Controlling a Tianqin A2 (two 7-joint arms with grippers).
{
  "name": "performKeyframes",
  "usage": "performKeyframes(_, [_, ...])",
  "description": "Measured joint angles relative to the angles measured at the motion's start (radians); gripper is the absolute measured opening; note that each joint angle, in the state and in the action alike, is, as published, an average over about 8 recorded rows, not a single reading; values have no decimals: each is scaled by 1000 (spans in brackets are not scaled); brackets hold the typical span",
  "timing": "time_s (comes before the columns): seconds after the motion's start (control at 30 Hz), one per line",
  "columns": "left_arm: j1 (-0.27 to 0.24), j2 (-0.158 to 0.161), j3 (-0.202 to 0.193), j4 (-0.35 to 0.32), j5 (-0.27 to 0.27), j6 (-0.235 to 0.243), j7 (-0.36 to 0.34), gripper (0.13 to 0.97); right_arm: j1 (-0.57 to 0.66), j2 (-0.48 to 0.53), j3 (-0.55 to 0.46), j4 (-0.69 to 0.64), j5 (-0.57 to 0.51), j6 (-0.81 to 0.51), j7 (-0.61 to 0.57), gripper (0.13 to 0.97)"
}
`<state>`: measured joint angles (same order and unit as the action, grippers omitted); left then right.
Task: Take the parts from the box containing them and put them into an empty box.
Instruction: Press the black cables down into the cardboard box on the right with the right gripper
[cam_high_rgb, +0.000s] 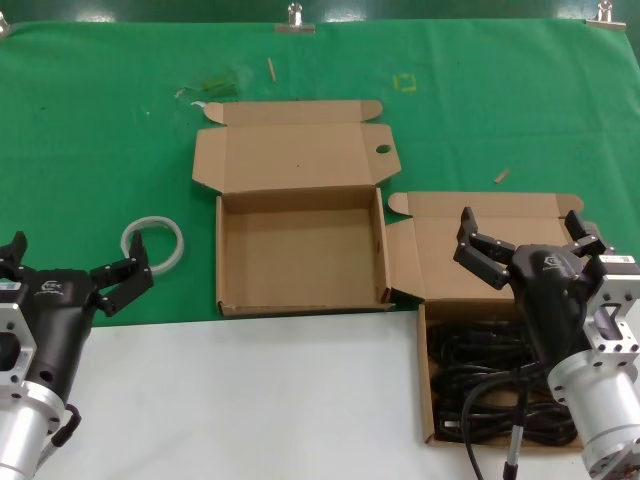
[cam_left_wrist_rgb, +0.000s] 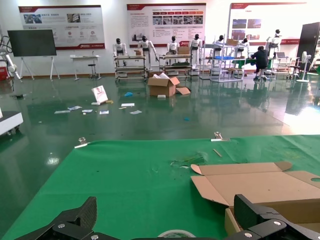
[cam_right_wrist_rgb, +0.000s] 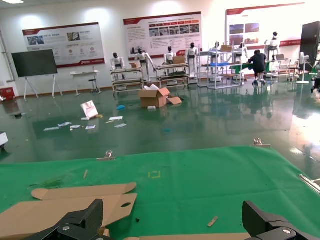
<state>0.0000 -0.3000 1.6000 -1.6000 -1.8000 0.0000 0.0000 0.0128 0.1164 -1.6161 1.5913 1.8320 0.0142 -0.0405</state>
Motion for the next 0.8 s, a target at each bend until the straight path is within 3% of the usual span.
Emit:
performKeyframes(0.43, [0, 0, 0, 0, 0, 0, 0, 966, 23, -5, -158, -18, 149, 156, -106, 966])
performKeyframes(0.8, [0, 0, 0, 0, 0, 0, 0, 966, -63, -6, -176, 3, 247, 229, -179, 966])
